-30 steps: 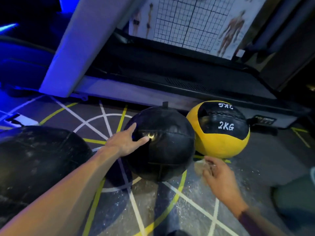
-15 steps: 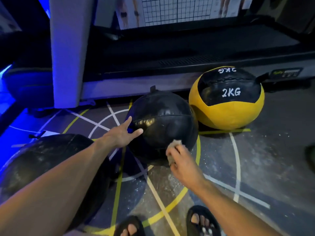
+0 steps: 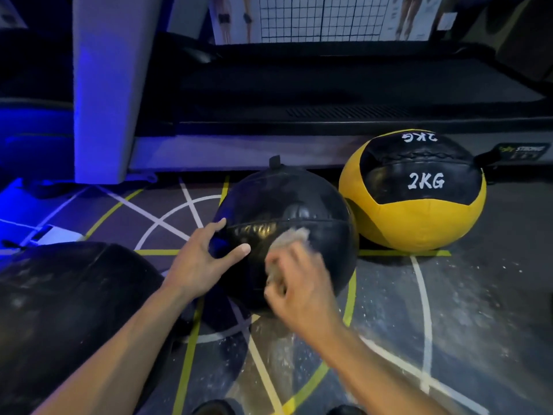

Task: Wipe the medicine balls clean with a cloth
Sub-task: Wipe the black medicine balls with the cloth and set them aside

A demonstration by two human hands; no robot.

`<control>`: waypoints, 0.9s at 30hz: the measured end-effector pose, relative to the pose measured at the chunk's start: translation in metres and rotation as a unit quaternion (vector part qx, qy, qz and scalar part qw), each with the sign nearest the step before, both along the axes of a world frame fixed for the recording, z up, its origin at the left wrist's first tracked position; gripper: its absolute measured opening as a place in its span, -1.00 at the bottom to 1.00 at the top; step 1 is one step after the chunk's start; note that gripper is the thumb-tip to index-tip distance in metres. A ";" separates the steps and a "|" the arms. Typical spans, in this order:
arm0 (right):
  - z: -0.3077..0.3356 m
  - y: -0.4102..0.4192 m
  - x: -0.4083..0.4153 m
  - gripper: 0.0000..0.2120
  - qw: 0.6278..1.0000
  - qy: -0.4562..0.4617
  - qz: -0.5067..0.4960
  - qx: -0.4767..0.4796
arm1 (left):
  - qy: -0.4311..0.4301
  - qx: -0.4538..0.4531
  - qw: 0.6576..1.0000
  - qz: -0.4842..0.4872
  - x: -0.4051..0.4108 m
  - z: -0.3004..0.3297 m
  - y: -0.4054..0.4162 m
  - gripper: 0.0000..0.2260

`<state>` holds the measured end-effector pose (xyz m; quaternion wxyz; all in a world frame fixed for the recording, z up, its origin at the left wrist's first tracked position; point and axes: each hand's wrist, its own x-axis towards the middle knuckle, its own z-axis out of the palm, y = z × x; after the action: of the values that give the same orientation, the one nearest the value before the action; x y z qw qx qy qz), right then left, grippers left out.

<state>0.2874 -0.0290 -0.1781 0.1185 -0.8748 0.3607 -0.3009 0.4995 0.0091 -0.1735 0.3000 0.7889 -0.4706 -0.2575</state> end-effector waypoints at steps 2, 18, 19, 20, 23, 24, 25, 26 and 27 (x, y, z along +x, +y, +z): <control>-0.019 0.012 -0.009 -0.68 0.990 0.086 0.103 -0.045 | 0.029 -0.034 0.999 0.008 0.004 -0.012 0.006 -0.14; 0.025 -0.056 0.005 -0.64 0.994 0.055 0.082 -0.049 | -0.072 -0.150 0.986 -0.016 -0.040 -0.033 0.005 -0.29; 0.028 -0.071 -0.004 -0.66 0.999 0.010 0.028 -0.032 | -0.077 -0.156 0.985 -0.017 -0.044 -0.034 0.006 -0.27; 0.031 -0.086 -0.013 -0.67 0.999 -0.038 -0.027 -0.006 | -0.079 -0.151 0.985 -0.022 -0.051 -0.034 0.007 -0.26; 0.036 -0.094 -0.019 -0.65 0.997 -0.030 -0.068 0.016 | -0.090 -0.149 0.984 -0.033 -0.065 -0.033 0.006 -0.29; 0.033 -0.085 -0.016 -0.62 0.999 0.024 -0.042 -0.024 | -0.099 -0.154 0.983 -0.031 -0.068 -0.033 0.005 -0.31; 0.029 -0.073 -0.011 -0.58 0.994 0.080 -0.004 -0.075 | -0.109 -0.163 0.980 -0.028 -0.070 -0.034 0.004 -0.33; 0.024 -0.062 -0.008 -0.53 0.984 0.125 0.039 -0.117 | -0.119 -0.171 0.978 -0.022 -0.073 -0.036 0.004 -0.35; 0.023 -0.057 -0.008 -0.48 0.974 0.161 0.076 -0.143 | -0.127 -0.177 0.976 -0.016 -0.075 -0.038 0.005 -0.37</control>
<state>0.2797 -0.0859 -0.1554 -0.0453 -0.9443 0.2609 -0.1953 0.4245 0.0142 -0.2115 0.3688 0.7419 -0.5553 -0.0724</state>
